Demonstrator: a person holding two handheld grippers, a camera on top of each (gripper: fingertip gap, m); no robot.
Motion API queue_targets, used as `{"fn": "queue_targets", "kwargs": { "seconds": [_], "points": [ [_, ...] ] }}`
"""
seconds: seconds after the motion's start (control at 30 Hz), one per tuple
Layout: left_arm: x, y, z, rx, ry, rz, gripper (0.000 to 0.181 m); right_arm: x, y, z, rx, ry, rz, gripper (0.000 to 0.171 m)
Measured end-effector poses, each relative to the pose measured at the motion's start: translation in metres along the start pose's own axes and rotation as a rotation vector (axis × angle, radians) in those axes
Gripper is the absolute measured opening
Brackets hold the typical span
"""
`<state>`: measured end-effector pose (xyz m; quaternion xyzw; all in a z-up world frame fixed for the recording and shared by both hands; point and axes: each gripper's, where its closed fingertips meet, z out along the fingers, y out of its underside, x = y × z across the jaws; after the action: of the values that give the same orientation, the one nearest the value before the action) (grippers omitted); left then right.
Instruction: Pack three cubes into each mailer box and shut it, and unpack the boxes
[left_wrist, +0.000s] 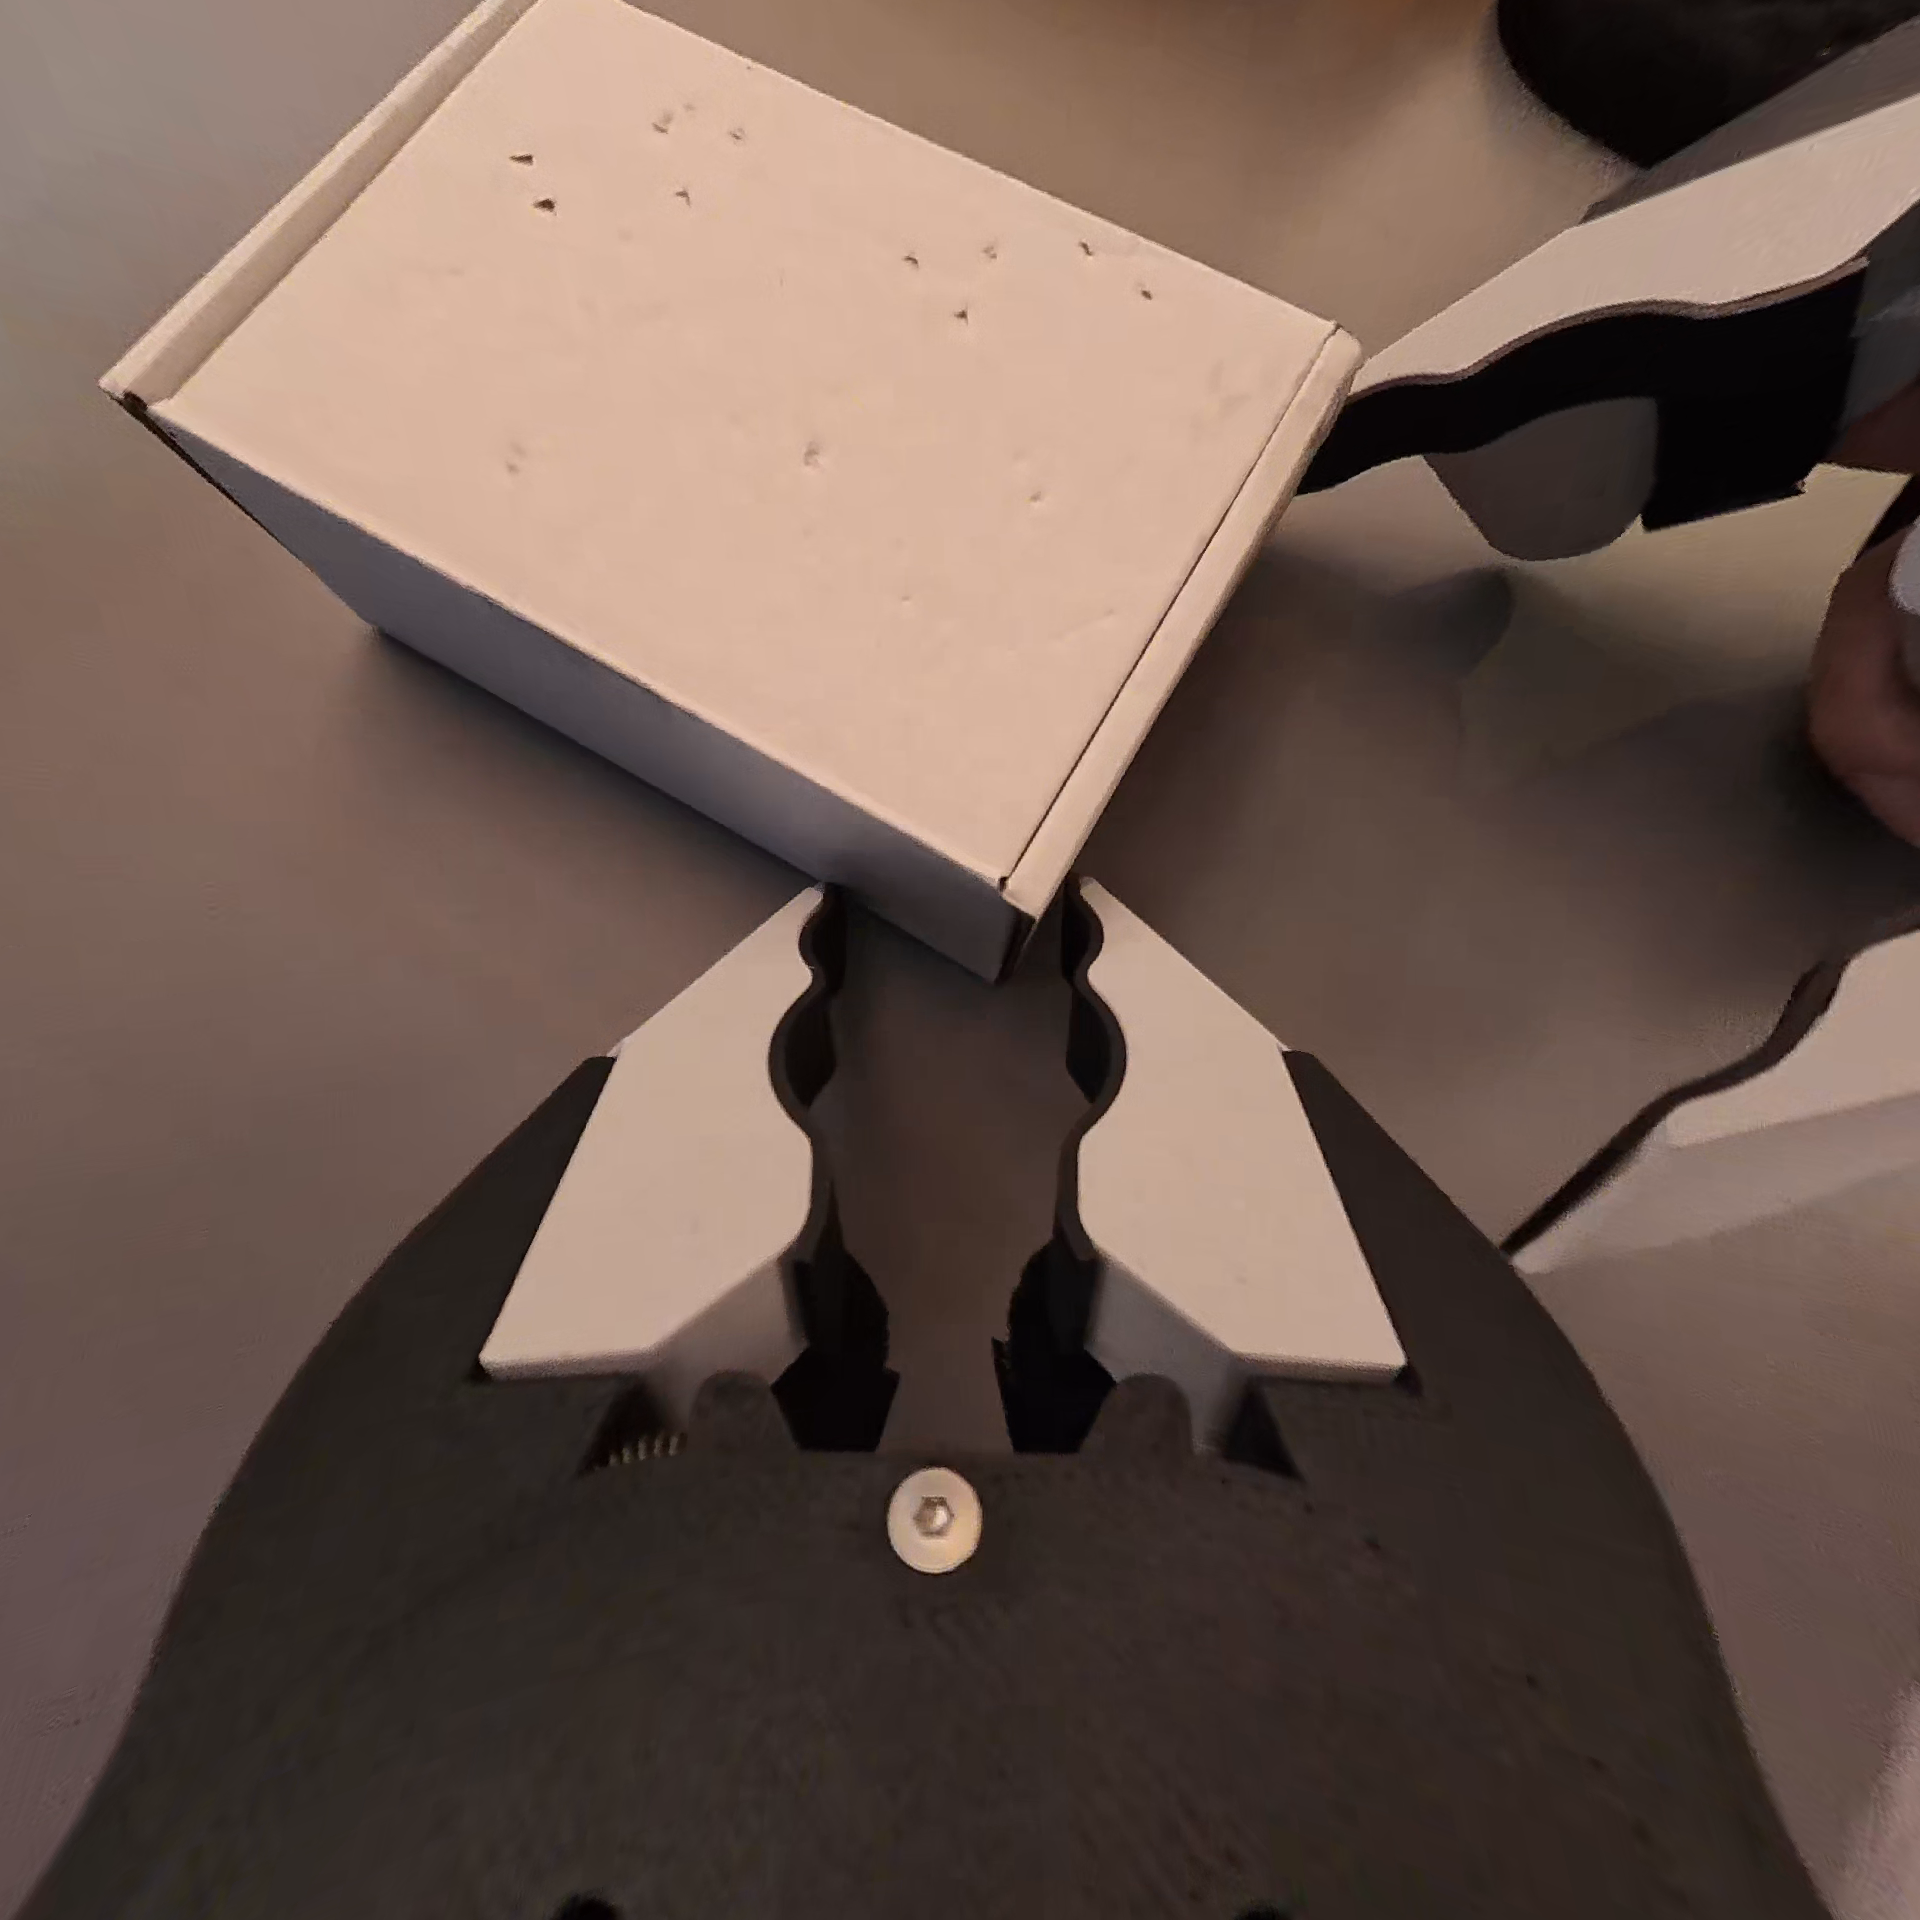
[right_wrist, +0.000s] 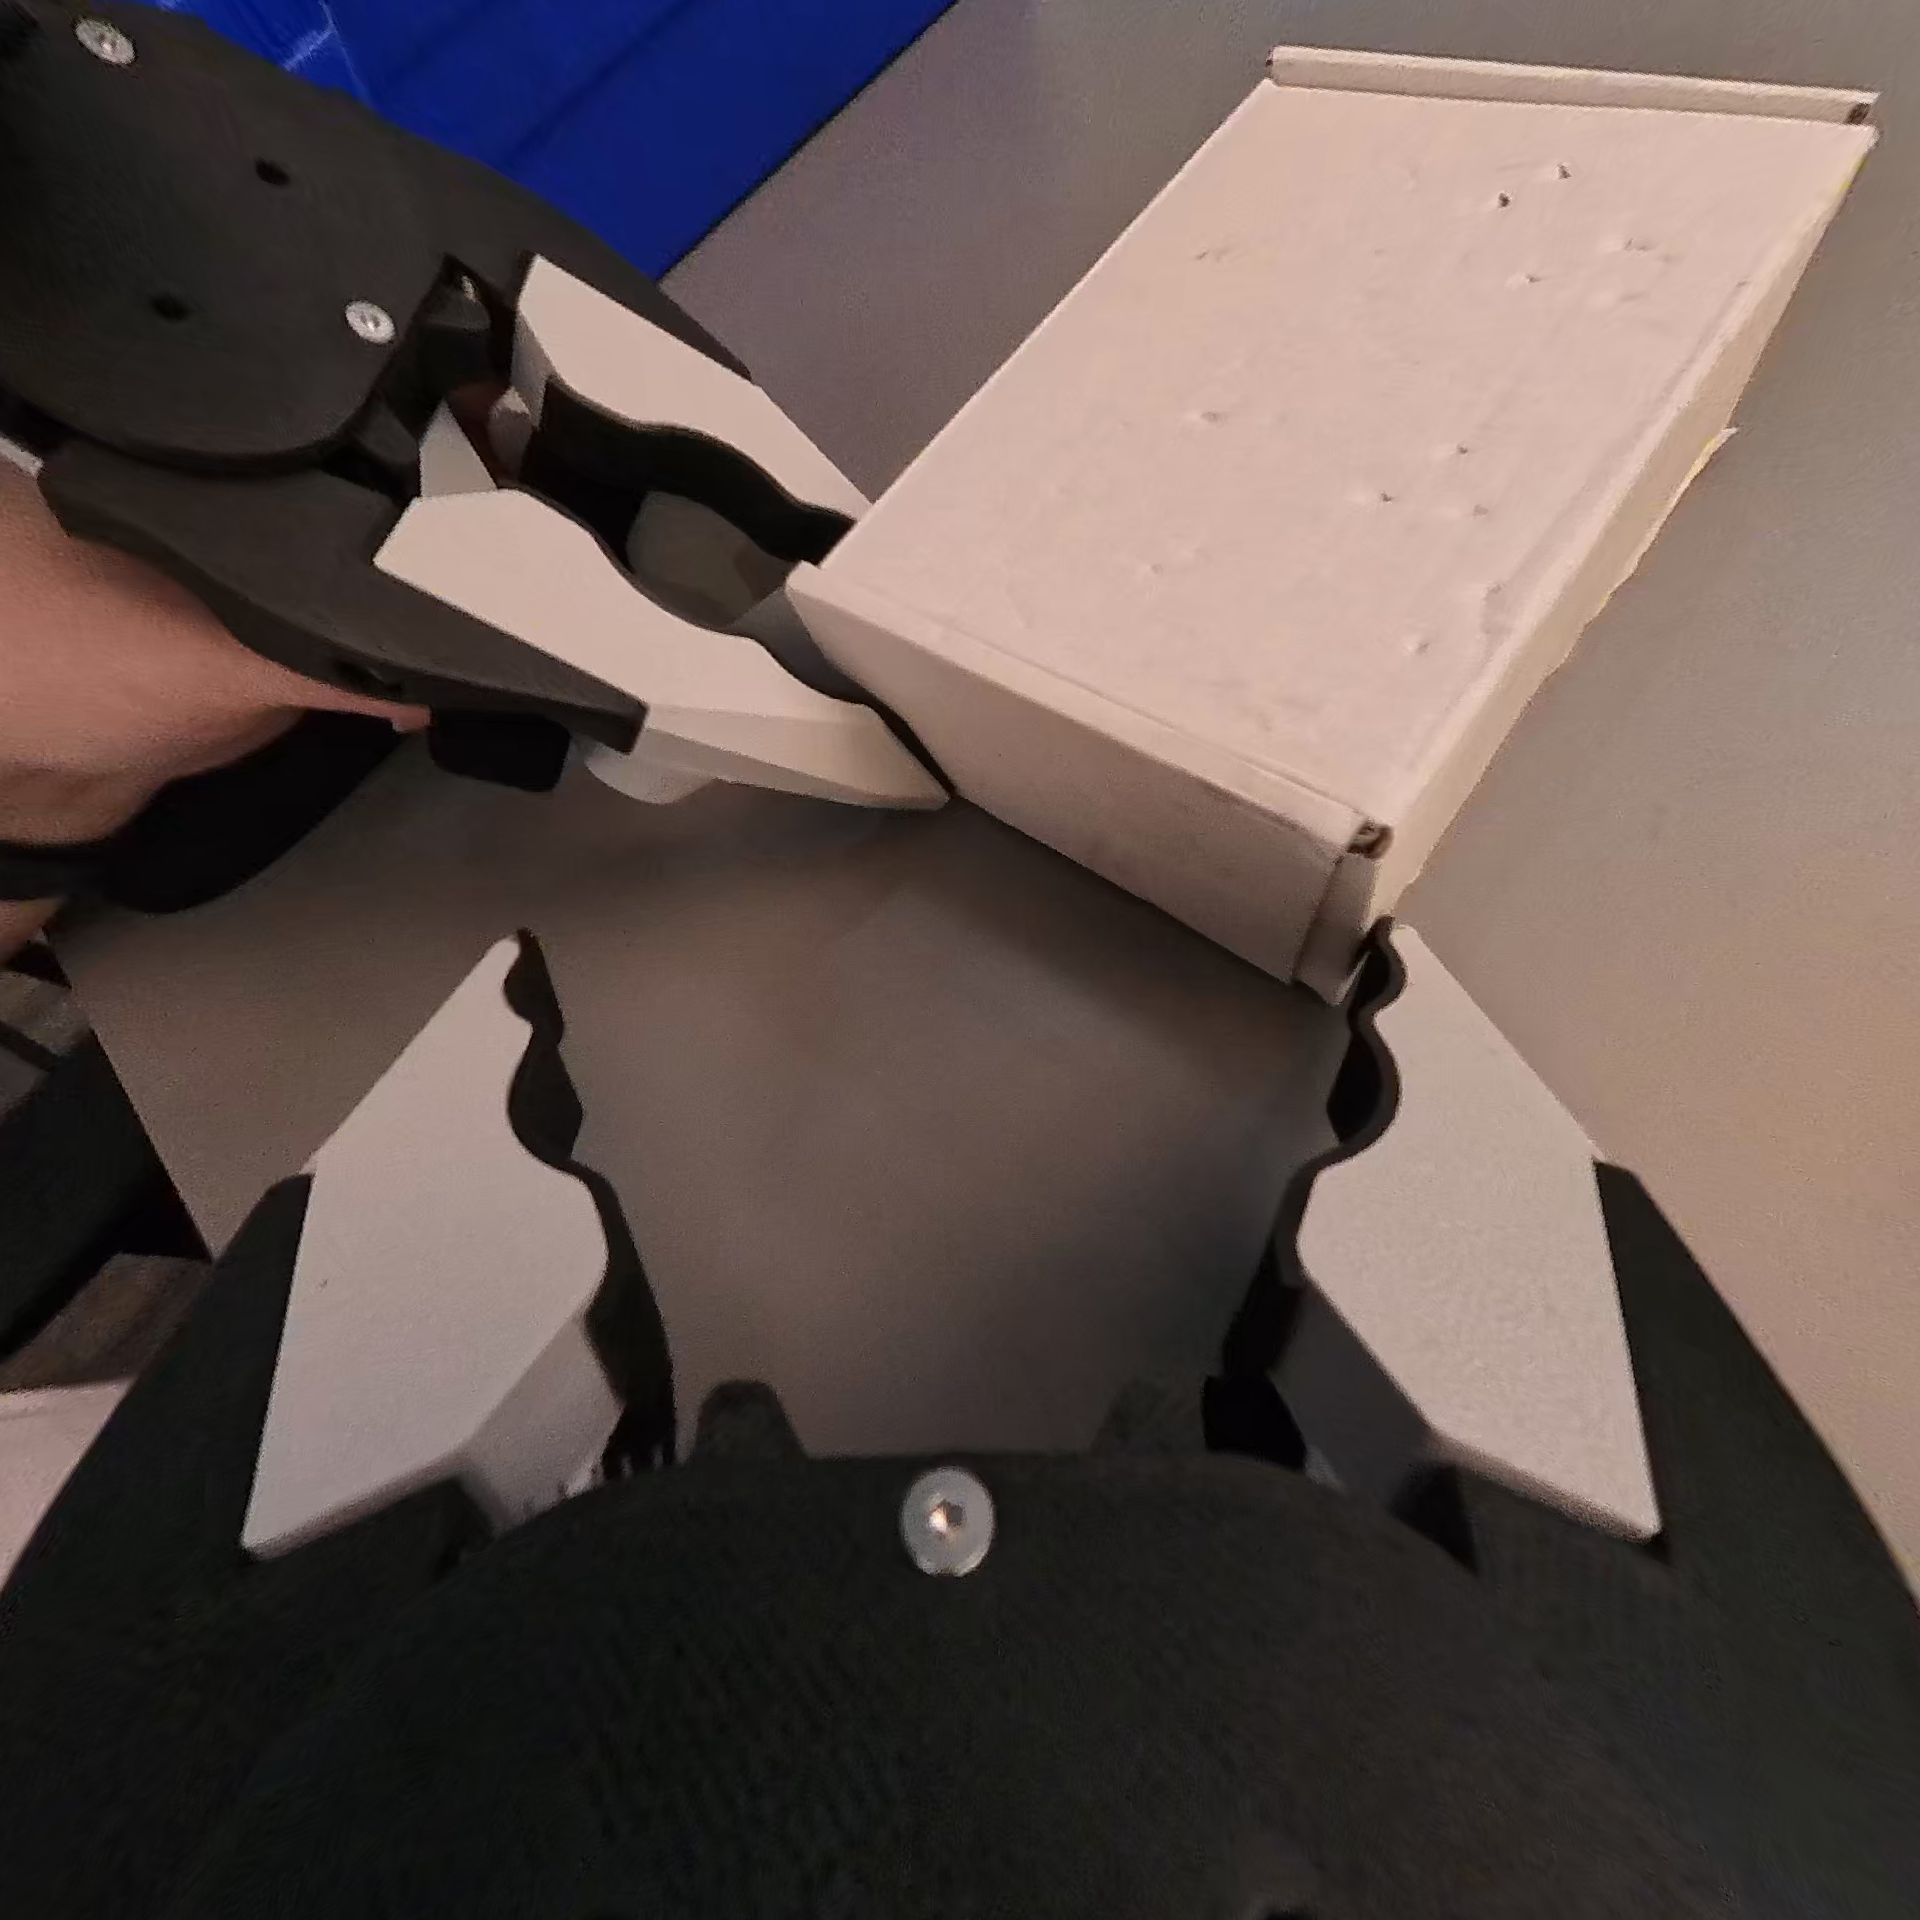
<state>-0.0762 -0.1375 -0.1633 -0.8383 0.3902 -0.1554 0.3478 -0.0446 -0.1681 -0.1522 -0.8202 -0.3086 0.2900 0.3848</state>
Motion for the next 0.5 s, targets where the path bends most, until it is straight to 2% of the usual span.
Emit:
{"fn": "queue_targets", "kwargs": {
  "seconds": [0.17, 0.37, 0.5],
  "points": [
    [0.0006, 0.0008, 0.0008, -0.004, -0.023, 0.009, 0.039, -0.0047, -0.0061, 0.0025, 0.036, -0.009, 0.072, 0.150],
    [-0.0009, 0.0016, 0.0013, -0.016, -0.047, 0.031, 0.039, -0.0071, -0.0026, 0.0054, 0.014, 0.016, 0.060, 0.152],
    [-0.0024, 0.0021, 0.0010, -0.009, -0.043, 0.039, 0.039, 0.0005, -0.0071, 0.0001, 0.045, 0.000, 0.055, 0.141]
  ]
}}
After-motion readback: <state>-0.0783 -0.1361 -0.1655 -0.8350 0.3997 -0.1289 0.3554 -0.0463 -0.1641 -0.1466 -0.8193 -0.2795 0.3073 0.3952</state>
